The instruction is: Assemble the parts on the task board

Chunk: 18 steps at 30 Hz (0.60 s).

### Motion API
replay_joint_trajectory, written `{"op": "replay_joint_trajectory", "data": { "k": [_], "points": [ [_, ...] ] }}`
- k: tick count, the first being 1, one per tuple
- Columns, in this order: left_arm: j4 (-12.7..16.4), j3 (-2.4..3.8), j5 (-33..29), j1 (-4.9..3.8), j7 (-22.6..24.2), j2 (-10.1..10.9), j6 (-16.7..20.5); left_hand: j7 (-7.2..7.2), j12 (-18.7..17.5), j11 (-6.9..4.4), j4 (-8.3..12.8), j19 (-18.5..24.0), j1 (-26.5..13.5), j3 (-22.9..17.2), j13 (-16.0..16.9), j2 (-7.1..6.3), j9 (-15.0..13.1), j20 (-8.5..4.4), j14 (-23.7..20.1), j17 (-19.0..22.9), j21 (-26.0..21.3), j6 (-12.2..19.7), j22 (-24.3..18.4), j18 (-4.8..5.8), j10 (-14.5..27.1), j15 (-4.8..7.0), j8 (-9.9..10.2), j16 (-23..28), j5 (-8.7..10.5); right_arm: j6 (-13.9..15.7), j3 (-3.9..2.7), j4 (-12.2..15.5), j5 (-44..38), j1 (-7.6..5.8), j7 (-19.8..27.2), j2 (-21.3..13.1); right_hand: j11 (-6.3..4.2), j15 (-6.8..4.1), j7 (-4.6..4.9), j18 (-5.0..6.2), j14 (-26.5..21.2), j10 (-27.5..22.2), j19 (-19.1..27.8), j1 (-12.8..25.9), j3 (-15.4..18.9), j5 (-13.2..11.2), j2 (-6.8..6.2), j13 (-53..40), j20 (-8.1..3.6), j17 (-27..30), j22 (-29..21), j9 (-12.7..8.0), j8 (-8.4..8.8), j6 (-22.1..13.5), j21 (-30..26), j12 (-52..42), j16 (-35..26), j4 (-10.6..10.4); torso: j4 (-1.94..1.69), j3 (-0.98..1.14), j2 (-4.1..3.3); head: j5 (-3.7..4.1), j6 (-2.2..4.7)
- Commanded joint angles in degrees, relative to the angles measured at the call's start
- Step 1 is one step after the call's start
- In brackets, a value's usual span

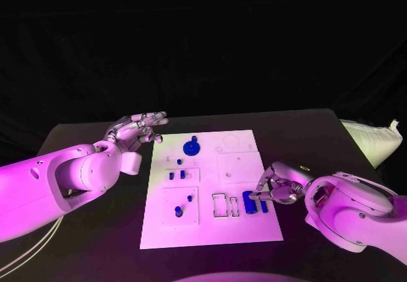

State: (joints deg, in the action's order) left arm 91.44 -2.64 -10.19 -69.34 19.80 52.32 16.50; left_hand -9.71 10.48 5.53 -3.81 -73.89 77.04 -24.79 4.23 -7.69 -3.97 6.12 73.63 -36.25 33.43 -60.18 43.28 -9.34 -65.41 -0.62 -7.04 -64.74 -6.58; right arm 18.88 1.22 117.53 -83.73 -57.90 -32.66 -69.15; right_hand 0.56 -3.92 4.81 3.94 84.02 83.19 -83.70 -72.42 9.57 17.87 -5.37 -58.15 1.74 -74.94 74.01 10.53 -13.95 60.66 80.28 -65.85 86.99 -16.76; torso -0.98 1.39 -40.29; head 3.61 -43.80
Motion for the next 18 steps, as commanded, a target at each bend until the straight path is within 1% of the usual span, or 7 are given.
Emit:
{"op": "replay_joint_trajectory", "data": {
  "k": [1, 4, 8, 14, 18],
  "points": [
    [0.06, 0.01, -0.18, 0.01, 0.29, -0.05, -0.96, -0.14, 0.23, 0.13, 0.0, 0.05, -0.15, 0.49, -0.07, 0.14, 0.07, 0.13, -0.31, 0.05, -0.34, 0.35, -0.08, -1.08, 0.47, -0.06, -0.22, 0.17, 0.05, -3.65, 0.02, -0.35, -2.54, 0.26, -2.15, 0.46, -0.29, 0.09, 0.07, -0.62, 5.07, 0.58, -1.1, 0.43, 0.47, 0.04, -0.07, -18.86, 0.25, -10.25, 0.11, 0.12, -0.43, -0.4, 0.39, -10.86, 0.34, 0.06, 0.03, 0.0, -0.04, -0.14, -0.09],
    [0.06, 0.01, -0.18, 0.02, 0.29, -0.02, -0.96, -0.14, 0.23, 0.13, 0.0, 0.05, -0.15, 0.49, -0.07, 0.14, 0.07, 0.13, -0.31, 0.05, -0.34, 0.35, -0.08, -1.08, 0.47, -0.06, -0.22, 0.17, 0.05, -4.2, 0.03, -0.57, -3.09, 0.4, -2.35, 0.96, -0.29, 0.11, 0.08, -0.63, 5.08, 0.58, -1.11, 0.5, 0.54, -0.06, -0.11, -18.96, 0.26, -10.31, 0.16, 0.23, -0.53, -0.47, 0.42, -10.92, 0.37, 0.05, 0.08, 0.01, -0.05, -0.33, -0.15],
    [0.08, 0.0, -0.18, 0.03, 0.3, -0.01, -0.98, -0.14, 0.23, 0.13, 0.0, 0.05, -0.15, 0.49, -0.07, 0.14, 0.07, 0.13, -0.31, 0.05, -0.34, 0.35, -0.08, -1.08, 0.47, -0.06, -0.22, 0.17, 0.05, -4.67, 0.03, -0.95, -3.61, 0.57, -2.5, 1.86, -0.29, 0.11, 0.08, -0.63, 5.09, 0.57, -1.11, 0.53, 0.56, -0.09, -0.13, -18.99, 0.26, -10.33, 0.17, 0.28, -0.58, -0.49, 0.43, -10.93, 0.38, 0.05, -0.04, -0.02, -0.04, -0.4, -0.19],
    [0.14, 0.0, -0.18, 0.04, 0.3, 0.09, -0.98, -0.14, 0.23, 0.13, 0.0, 0.05, -0.15, 0.49, -0.07, 0.14, 0.07, 0.13, -0.31, 0.05, -0.34, 0.35, -0.08, -1.08, 0.47, -0.06, -0.22, 0.17, 0.05, -5.88, 0.03, -1.97, -3.92, 0.89, -2.92, 3.1, -0.29, 0.12, 0.08, -0.64, 5.08, 0.51, -1.11, 0.6, 0.59, -0.15, -0.09, -18.96, 0.27, -10.34, 0.21, 0.39, -0.69, -0.55, 0.45, -10.86, 0.39, 0.03, -0.11, -0.01, -0.12, -0.76, -0.32],
    [0.16, 0.0, -0.18, 0.04, 0.29, 0.18, -0.94, -0.13, 0.26, 0.12, 0.0, 0.04, -0.14, 0.51, -0.07, 0.17, 0.07, 0.14, -0.32, 0.09, -0.35, 0.34, -0.09, -1.08, 0.47, -0.06, -0.24, 0.17, 0.05, -6.69, 0.04, -2.55, -3.88, 1.29, -3.08, 3.84, -0.28, 0.12, 0.08, -0.64, 5.09, 0.5, -1.1, 0.59, 0.56, -0.22, 0.02, -19.04, 0.28, -10.39, 0.23, 0.5, -0.8, -0.62, 0.46, -10.89, 0.42, 0.05, -0.02, -0.01, -0.08, -1.28, -0.62]
  ]
}}
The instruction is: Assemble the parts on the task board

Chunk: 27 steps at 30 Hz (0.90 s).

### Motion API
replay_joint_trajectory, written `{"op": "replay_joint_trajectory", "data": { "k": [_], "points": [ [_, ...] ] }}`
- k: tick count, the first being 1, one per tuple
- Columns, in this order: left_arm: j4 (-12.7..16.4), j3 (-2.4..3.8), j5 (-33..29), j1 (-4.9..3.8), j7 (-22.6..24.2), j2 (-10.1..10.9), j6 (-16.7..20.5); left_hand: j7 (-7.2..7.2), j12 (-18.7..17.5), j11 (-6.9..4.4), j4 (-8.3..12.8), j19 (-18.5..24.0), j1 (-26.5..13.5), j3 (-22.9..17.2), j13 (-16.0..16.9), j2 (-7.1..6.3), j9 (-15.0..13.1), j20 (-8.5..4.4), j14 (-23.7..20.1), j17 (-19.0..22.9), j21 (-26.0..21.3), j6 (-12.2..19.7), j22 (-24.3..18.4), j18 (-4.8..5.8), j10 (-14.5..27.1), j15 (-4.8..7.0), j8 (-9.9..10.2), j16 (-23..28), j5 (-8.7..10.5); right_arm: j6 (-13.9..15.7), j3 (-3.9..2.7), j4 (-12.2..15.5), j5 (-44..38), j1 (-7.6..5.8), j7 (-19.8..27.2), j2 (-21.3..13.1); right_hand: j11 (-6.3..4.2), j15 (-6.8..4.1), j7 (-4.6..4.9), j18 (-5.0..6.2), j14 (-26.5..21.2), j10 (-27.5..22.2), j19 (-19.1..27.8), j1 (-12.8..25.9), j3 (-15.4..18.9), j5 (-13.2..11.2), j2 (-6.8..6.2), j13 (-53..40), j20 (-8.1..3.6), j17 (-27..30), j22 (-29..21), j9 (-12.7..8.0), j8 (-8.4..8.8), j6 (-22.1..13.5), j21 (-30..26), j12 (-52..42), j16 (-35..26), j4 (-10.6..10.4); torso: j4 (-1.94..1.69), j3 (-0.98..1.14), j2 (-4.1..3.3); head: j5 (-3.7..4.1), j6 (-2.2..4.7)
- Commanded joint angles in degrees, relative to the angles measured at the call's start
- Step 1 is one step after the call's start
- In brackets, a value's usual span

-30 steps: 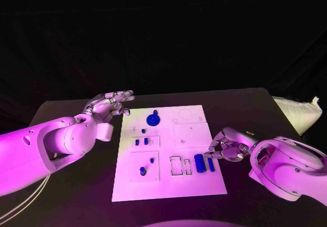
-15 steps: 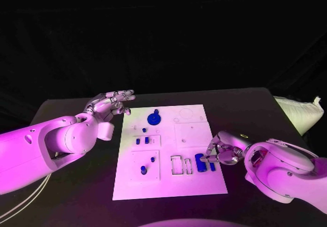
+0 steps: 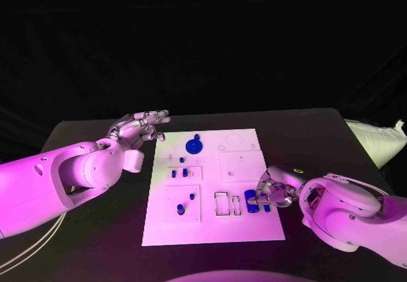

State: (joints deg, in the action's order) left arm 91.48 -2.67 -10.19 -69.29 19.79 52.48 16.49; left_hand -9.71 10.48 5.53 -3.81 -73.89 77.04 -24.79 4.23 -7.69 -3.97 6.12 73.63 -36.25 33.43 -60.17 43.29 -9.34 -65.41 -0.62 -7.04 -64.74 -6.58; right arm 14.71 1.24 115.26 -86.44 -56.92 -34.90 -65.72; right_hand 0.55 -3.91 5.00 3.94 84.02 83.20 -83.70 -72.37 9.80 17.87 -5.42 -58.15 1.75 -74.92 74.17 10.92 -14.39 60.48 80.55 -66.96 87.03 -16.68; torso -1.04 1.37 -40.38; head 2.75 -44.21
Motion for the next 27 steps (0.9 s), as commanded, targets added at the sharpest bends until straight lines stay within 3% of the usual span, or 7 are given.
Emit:
{"op": "replay_joint_trajectory", "data": {
  "k": [1, 11, 21, 27],
  "points": [
    [0.13, 0.03, -0.18, -0.01, 0.3, 0.03, -0.93, -0.13, 0.29, 0.12, -0.01, 0.04, -0.14, 0.55, -0.06, 0.2, 0.06, 0.14, -0.34, 0.14, -0.37, 0.32, -0.1, -1.08, 0.46, -0.06, -0.26, 0.17, 0.04, -2.6, 0.02, -0.39, -1.14, 0.46, -0.85, 0.63, -0.28, 0.12, -0.11, -0.65, 5.09, 0.51, -1.11, 0.52, 0.32, -0.23, 0.11, -19.08, 0.28, -10.44, 0.1, 0.14, -0.39, -0.45, 0.21, -9.81, 0.4, -0.02, 0.05, 0.02, 0.01, -0.5, -0.24],
    [0.21, 0.03, -0.18, -0.01, 0.28, 0.12, -0.97, -0.13, 0.29, 0.12, -0.01, 0.04, -0.14, 0.55, -0.06, 0.2, 0.06, 0.14, -0.34, 0.14, -0.37, 0.32, -0.1, -1.08, 0.46, -0.06, -0.26, 0.17, 0.04, -2.82, 0.02, -2.07, -1.38, 2.08, -1.09, 3.06, -0.3, 0.13, -0.14, -0.69, 5.14, 0.56, -1.14, -0.56, 0.0, -0.31, 1.02, -19.75, 0.32, -10.74, 0.4, 0.98, -1.23, -0.86, 0.38, -10.19, 0.57, 0.21, -0.06, 0.02, 0.0, -1.06, -0.58],
    [0.3, 0.02, -0.18, -0.01, 0.27, 0.31, -0.95, -0.13, 0.29, 0.12, -0.01, 0.04, -0.14, 0.55, -0.06, 0.2, 0.06, 0.14, -0.34, 0.14, -0.37, 0.32, -0.1, -1.08, 0.46, -0.06, -0.26, 0.17, 0.04, -0.05, 0.01, -2.61, -1.33, 2.59, -1.48, 3.62, -0.53, -0.03, -0.44, -0.76, 5.18, 0.62, -1.21, -2.12, -0.1, 1.37, 3.1, -20.4, 0.22, -11.08, 0.83, 2.69, -3.05, -0.79, 0.61, -10.35, 0.76, 0.43, 0.18, -0.01, 0.12, -1.42, -0.6],
    [0.32, 0.02, -0.18, 0.0, 0.26, 0.32, -1.01, -0.13, 0.29, 0.12, -0.01, 0.04, -0.14, 0.55, -0.06, 0.2, 0.06, 0.14, -0.34, 0.14, -0.37, 0.32, -0.1, -1.08, 0.46, -0.06, -0.26, 0.17, 0.04, 2.3, -0.01, -2.09, -1.03, 2.63, -1.73, 3.39, -0.95, -0.38, -0.88, -0.78, 5.22, 0.67, -1.26, -4.83, -0.9, 5.16, 4.29, -20.61, -0.04, -11.3, 0.99, 3.84, -4.18, -0.41, 0.7, -10.28, 0.88, 1.53, 0.09, 0.03, 0.12, -1.39, -0.57]
  ]
}}
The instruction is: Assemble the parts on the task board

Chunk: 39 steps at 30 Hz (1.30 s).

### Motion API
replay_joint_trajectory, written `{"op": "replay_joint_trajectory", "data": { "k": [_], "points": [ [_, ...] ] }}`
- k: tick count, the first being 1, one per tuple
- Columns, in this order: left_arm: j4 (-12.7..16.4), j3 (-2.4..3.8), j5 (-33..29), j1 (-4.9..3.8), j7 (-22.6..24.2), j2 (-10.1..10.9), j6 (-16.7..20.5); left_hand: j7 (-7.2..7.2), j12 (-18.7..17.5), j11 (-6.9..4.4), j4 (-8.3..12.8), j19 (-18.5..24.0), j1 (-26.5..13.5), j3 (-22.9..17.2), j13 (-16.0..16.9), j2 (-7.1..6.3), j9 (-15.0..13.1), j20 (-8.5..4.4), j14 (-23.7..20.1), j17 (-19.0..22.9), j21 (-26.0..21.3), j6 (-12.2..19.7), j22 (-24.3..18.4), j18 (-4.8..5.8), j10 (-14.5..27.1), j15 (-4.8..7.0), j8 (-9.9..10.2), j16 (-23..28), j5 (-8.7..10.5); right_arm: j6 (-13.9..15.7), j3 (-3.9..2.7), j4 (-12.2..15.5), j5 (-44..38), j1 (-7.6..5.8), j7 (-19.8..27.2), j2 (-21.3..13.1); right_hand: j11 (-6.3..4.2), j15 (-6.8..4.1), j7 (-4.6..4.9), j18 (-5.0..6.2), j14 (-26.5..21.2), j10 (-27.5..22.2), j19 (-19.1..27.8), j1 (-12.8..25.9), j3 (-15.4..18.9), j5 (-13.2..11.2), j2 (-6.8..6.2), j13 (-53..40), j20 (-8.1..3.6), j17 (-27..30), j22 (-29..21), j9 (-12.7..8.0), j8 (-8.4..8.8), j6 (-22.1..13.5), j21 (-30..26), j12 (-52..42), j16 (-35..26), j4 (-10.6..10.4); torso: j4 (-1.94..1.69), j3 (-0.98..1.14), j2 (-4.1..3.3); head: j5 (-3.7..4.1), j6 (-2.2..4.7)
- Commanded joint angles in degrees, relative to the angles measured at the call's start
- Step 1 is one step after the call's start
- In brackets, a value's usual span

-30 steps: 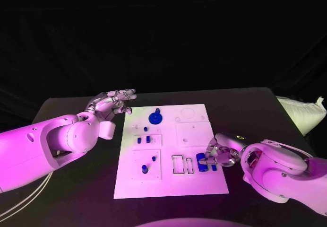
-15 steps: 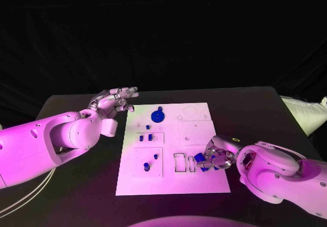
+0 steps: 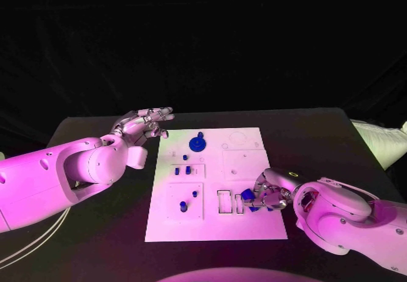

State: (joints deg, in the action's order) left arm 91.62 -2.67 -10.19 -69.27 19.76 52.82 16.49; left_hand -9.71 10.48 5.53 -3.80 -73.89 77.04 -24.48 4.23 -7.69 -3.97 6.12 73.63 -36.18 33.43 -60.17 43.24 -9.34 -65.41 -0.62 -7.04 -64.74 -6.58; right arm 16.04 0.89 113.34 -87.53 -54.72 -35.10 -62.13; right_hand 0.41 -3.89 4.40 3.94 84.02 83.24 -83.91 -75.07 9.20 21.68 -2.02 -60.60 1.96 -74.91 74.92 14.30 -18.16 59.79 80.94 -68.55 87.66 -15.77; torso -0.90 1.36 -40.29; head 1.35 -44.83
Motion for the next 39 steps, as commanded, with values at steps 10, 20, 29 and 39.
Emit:
{"op": "replay_joint_trajectory", "data": {
  "k": [10, 20, 29, 39],
  "points": [
    [0.15, 0.01, -0.17, 0.01, 0.25, 0.0, -1.39, -0.1, 0.36, 0.09, 0.18, 0.02, 0.22, 0.22, -0.08, 0.33, 0.07, 0.13, -0.37, 0.11, -0.42, 0.37, -0.09, -1.09, 0.56, -0.04, -0.28, 0.11, -0.06, 8.42, -0.53, 3.27, 5.29, 0.0, 0.28, -1.65, -0.93, -0.55, -0.36, -0.81, 5.26, 0.71, -1.09, -2.75, -0.18, 6.25, 1.24, -18.4, -0.5, -11.55, 0.33, 1.73, -0.97, -0.42, 0.35, -8.45, 0.36, 0.37, -0.03, 0.02, 0.02, 0.06, 0.29],
    [0.29, 0.01, -0.17, 0.01, 0.25, 0.03, -1.63, -0.09, 0.5, 0.05, 0.66, -0.02, 1.04, -0.15, -0.1, 0.71, 0.06, 0.08, -0.47, 0.31, -0.49, 0.39, -0.13, -1.11, 0.68, 0.01, -0.35, 0.07, -0.25, 8.59, -0.88, 3.45, 10.25, -0.65, 0.79, -0.46, -0.95, -0.56, -0.35, -0.82, 5.27, 0.78, -1.11, -2.78, 0.02, 9.49, 1.16, -18.56, -0.5, -11.61, 0.42, 2.25, -0.88, -0.76, 0.39, -8.28, 0.39, -0.25, -0.07, -0.02, -0.04, -0.25, 0.26],
    [0.32, 0.01, -0.16, 0.02, 0.27, -0.03, -1.74, -0.09, 0.5, 0.05, 0.66, -0.02, 1.04, -0.15, -0.1, 0.71, 0.06, 0.08, -0.47, 0.31, -0.49, 0.39, -0.13, -1.11, 0.68, 0.01, -0.35, 0.07, -0.25, 4.28, -0.81, 2.41, 13.11, -0.48, -0.47, 3.48, -0.86, -0.49, -0.27, -0.83, 5.27, 0.89, -1.12, -1.44, 0.62, 9.93, 1.13, -18.71, -0.45, -11.62, 0.47, 2.49, -0.78, -0.7, 0.41, -8.28, 0.4, -0.82, -0.15, 0.02, -0.03, -0.74, 0.22],
    [0.41, 0.01, -0.16, 0.02, 0.28, -0.02, -1.88, -0.09, 0.5, 0.05, 0.66, -0.02, 1.04, -0.15, -0.1, 0.71, 0.06, 0.08, -0.47, 0.31, -0.49, 0.39, -0.13, -1.11, 0.68, 0.01, -0.35, 0.07, -0.25, 1.71, -0.77, 1.18, 13.59, -0.43, -2.98, 6.01, -1.04, -0.59, -0.55, -0.81, 5.27, 1.07, -1.1, 1.16, 1.78, 9.53, 1.25, -18.95, -0.48, -11.63, 0.47, 3.08, -0.96, 0.16, 0.39, -8.25, 0.4, -0.84, -0.04, 0.05, -0.06, -1.08, 0.14]
  ]
}}
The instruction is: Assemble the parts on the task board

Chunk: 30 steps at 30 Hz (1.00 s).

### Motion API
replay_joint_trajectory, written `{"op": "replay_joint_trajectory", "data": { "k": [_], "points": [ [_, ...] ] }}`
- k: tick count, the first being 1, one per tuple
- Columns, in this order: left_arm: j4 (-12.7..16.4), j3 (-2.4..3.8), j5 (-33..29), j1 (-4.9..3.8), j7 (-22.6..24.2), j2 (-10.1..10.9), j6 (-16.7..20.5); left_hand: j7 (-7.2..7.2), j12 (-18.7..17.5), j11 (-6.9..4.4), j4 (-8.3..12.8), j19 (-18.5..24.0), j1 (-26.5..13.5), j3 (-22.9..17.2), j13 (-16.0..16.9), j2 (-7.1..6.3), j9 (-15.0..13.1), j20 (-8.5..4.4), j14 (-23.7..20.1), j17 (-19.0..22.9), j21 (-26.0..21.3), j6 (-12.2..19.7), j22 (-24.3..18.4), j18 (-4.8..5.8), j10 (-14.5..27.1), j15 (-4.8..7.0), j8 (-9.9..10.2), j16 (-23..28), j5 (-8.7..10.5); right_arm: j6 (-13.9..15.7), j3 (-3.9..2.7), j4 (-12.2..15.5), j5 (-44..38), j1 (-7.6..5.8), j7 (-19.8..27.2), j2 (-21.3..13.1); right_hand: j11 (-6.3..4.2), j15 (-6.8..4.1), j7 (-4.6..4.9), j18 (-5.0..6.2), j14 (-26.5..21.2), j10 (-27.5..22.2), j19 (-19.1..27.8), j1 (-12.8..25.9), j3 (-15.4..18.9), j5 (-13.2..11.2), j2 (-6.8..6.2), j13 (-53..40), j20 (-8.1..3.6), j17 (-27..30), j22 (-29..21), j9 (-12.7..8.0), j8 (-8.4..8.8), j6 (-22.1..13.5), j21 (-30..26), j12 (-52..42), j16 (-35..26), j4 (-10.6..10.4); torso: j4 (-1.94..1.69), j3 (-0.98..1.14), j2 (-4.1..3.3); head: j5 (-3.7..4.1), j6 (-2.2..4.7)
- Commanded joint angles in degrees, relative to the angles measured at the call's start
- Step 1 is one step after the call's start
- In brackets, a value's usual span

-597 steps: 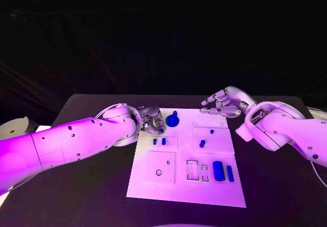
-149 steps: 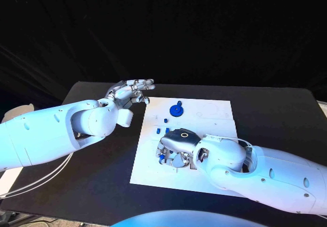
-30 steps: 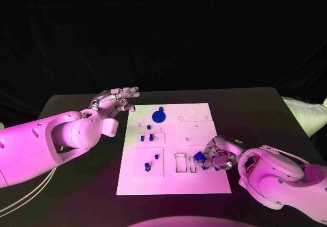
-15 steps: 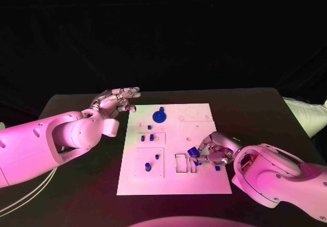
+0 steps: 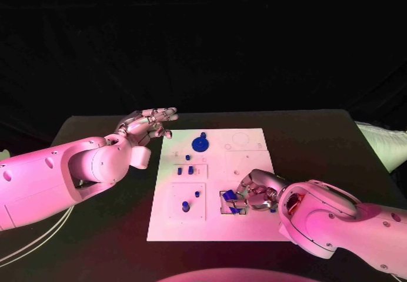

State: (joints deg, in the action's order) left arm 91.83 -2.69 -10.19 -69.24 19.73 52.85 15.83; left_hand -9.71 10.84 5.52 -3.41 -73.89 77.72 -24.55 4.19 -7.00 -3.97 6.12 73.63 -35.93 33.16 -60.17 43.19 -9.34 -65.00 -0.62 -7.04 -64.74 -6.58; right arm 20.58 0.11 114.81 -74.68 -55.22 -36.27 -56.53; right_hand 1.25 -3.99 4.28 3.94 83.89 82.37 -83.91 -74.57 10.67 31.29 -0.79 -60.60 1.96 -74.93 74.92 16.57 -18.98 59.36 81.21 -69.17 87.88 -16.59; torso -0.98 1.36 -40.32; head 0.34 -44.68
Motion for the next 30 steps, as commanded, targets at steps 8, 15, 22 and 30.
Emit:
{"op": "replay_joint_trajectory", "data": {
  "k": [8, 15, 22, 30],
  "points": [
    [0.3, 0.03, -0.16, -0.02, 0.26, -0.02, -1.51, -0.12, 0.17, 0.09, 0.34, -0.03, 0.43, -0.11, -0.07, 0.04, 0.07, 0.08, -0.47, 0.04, -0.23, 0.4, -0.09, -1.11, 0.3, 0.01, -0.35, 0.04, -0.29, -1.86, 0.02, -1.35, -0.69, 0.07, -3.03, 1.48, -2.17, -0.72, -0.8, -0.76, 5.32, 1.83, -1.01, 4.18, 2.1, -3.4, 0.21, -18.69, -0.67, -11.25, 0.24, 1.44, -0.25, 1.51, -0.06, -6.9, -0.04, -0.04, -0.03, 0.02, -0.05, -0.18, -0.06],
    [0.33, 0.03, -0.16, -0.02, 0.24, 0.02, -1.6, -0.13, 0.17, 0.1, 0.34, -0.04, 0.42, -0.09, -0.07, 0.02, 0.07, 0.08, -0.48, 0.07, -0.23, 0.41, -0.09, -1.1, 0.3, 0.01, -0.35, 0.04, -0.29, -1.31, 0.02, -1.66, -2.08, 0.08, -3.19, 1.94, -2.33, -0.92, -1.0, -0.75, 5.29, 1.84, -1.0, 8.65, 3.9, -16.75, -0.62, -18.68, -0.86, -11.12, 0.14, 2.33, -0.22, 1.73, -0.2, -6.3, -0.16, -0.16, 0.04, 0.05, -0.04, -0.36, -0.19],
    [0.41, 0.03, -0.15, -0.02, 0.21, 0.05, -1.7, -0.13, 0.17, 0.1, 0.34, -0.04, 0.42, -0.09, -0.07, 0.02, 0.07, 0.08, -0.48, 0.07, -0.23, 0.41, -0.09, -1.1, 0.3, 0.01, -0.35, 0.04, -0.29, -1.36, 0.02, -1.65, -3.64, 0.08, -3.42, 1.93, -2.38, -0.94, -1.1, -0.69, 5.24, 1.7, -0.92, 14.51, 0.33, -24.22, -5.69, -18.55, -0.91, -10.85, -0.13, 3.3, -0.29, 1.85, -0.46, -5.47, -0.35, -0.41, 0.12, 0.09, -0.02, -0.41, -0.26],
    [0.4, 0.03, -0.05, -0.02, 0.14, 0.11, -1.91, -0.17, 0.19, 0.13, 0.31, -0.04, 0.35, -0.04, -0.08, -0.02, 0.07, 0.08, -0.5, 0.12, -0.24, 0.44, -0.09, -1.09, 0.34, -0.01, -0.35, 0.05, -0.28, -1.3, 0.01, -1.02, -4.42, 0.09, -1.92, 1.41, -2.48, -0.96, -1.14, -0.68, 5.25, 1.67, -0.91, 12.13, -1.65, -24.38, -5.48, -18.54, -0.95, -10.88, -0.17, 3.81, -0.4, 1.89, -0.53, -5.13, -0.36, -0.22, 0.05, 0.15, -0.02, -0.35, -0.19]
  ]
}}
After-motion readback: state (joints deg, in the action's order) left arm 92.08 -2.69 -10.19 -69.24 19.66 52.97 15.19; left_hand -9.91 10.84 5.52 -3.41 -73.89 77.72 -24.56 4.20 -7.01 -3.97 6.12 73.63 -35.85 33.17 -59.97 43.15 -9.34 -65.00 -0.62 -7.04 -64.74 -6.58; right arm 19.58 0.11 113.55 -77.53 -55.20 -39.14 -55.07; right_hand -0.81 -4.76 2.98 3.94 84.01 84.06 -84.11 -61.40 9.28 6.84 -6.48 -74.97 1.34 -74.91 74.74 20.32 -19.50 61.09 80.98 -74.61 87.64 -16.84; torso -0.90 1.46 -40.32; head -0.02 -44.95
